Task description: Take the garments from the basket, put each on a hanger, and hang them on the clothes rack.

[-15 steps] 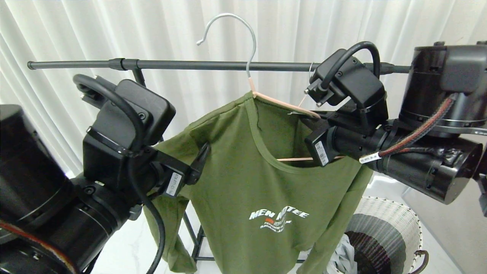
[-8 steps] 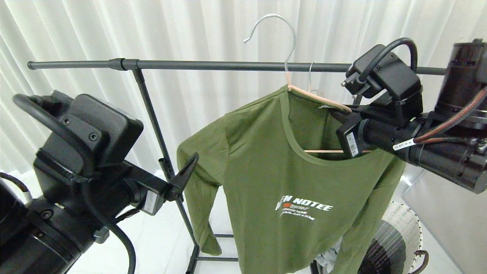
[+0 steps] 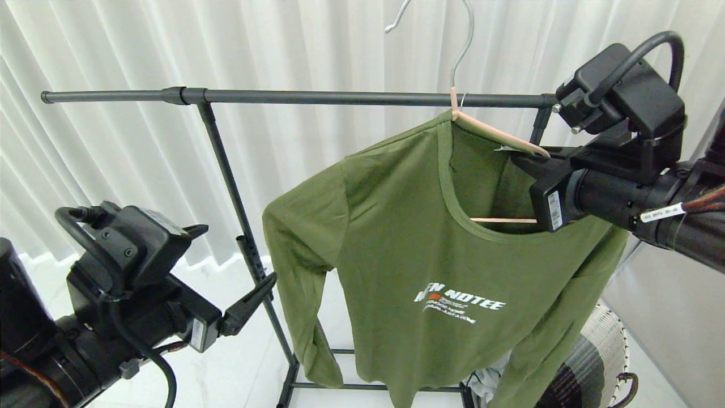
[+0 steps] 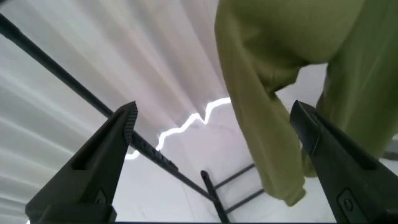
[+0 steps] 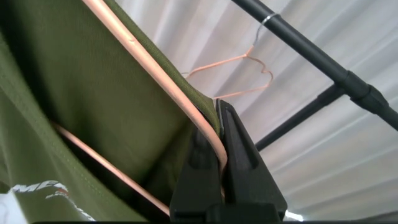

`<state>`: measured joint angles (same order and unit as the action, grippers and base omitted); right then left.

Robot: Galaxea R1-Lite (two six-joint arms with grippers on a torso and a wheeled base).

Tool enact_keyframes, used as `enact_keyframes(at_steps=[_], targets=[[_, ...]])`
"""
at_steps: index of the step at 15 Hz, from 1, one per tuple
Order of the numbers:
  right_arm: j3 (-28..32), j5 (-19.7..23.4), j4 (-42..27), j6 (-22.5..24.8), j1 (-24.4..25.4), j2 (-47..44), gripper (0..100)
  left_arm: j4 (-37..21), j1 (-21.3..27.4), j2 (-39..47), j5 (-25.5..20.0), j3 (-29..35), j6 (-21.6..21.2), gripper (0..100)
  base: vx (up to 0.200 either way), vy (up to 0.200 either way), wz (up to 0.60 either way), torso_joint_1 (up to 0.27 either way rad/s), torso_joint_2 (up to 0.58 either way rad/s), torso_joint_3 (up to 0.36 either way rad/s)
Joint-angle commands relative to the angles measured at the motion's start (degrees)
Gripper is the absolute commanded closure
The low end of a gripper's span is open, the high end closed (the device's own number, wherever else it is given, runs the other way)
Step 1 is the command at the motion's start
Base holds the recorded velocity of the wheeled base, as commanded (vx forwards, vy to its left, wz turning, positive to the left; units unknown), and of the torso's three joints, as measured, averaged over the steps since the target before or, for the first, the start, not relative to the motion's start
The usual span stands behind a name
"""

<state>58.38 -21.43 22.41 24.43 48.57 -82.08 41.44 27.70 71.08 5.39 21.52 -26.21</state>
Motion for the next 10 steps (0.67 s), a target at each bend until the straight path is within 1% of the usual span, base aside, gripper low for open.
enact_keyframes(at_steps=[1, 5, 6, 8, 10], targets=[[-0.1, 0.0, 0.0, 0.0, 1.4, 0.5, 100, 0.0, -2.1, 1.9, -0.8, 0.2, 0.2, 0, 0.0, 0.0, 0.0, 0.0, 0.0, 0.0], [-0.1, 0.0, 0.0, 0.0, 2.9, 0.6, 100, 0.0, -2.1, 3.4, -0.9, 0.7, 0.5, 0, 0.0, 0.0, 0.0, 0.0, 0.0, 0.0], [-0.2, 0.0, 0.0, 0.0, 2.9, 0.6, 100, 0.0, -2.2, 3.5, -0.9, 0.7, 0.5, 100, 0.0, 0.0, 0.0, 0.0, 0.0, 0.0], [-0.2, -0.2, 0.0, 0.0, 2.8, 0.6, 100, 0.0, -3.1, 3.5, -0.6, 0.4, 0.3, 100, 0.0, 0.0, 0.0, 0.0, 0.0, 0.0], [-0.1, -0.5, -0.1, 0.0, 1.1, 0.8, 100, 0.0, -10.2, 3.1, -0.5, -1.1, -0.1, 100, 0.0, 0.0, 0.0, 0.0, 0.0, 0.0]])
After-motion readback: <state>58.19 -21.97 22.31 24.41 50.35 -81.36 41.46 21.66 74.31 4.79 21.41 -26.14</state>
